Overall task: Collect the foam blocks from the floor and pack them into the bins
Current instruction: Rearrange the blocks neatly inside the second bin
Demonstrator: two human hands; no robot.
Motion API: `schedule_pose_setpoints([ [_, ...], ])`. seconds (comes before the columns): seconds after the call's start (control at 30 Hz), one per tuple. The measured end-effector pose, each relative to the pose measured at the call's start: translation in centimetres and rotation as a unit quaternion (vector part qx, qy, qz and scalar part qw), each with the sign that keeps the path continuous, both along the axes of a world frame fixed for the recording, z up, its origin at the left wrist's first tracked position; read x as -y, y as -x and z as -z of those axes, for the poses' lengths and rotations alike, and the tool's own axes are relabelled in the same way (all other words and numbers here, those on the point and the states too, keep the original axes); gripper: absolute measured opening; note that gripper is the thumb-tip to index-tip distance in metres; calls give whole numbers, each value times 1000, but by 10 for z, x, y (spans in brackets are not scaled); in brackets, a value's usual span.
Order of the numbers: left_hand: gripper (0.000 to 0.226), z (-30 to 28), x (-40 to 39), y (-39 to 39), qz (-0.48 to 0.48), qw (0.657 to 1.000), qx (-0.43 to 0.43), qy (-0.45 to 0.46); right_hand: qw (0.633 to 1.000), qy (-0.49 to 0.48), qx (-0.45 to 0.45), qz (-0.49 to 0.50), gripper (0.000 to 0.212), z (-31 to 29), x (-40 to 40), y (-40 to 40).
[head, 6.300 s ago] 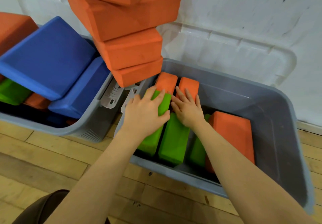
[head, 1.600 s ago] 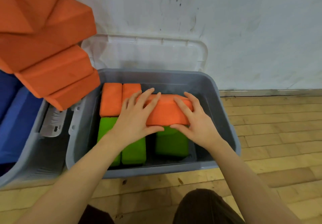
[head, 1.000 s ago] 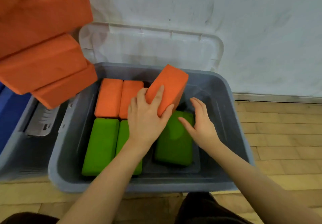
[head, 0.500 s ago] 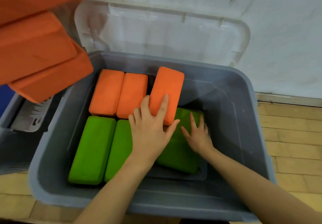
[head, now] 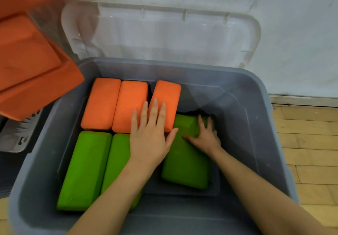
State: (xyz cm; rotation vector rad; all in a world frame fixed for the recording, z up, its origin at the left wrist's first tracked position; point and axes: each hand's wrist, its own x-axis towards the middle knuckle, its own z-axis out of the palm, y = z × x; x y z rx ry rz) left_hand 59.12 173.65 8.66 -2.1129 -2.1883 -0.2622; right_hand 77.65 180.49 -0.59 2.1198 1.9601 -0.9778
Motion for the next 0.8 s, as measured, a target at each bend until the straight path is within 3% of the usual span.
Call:
schedule_pose_setpoints([
  [0.1, 69, -2, 0, 0, -5, 1000, 3, 1, 999, -31, 8, 17, 104, -6, 3, -1],
  [0.3, 70, -5, 1, 0, 4, 1000, 10, 21, 985, -138, 104, -15, 85, -50, 28, -6],
  [0.43, 68, -13, 5, -3, 17, 1000, 15, 11, 979, -188, 57, -62, 69, -77, 47, -17],
  [0.6, 66, -12, 15, -9, 88, 996, -15, 14, 980, -189, -4, -68, 65, -96, 55, -22],
  [0.7, 65, -8, 11, -5, 75, 997, -3, 17, 971, -223, -70, -53, 66, -96, 55, -18],
  [0.8, 61, -7, 5, -1, 49, 998, 21, 30, 962, -260, -68, -37, 63, -97, 52, -12],
])
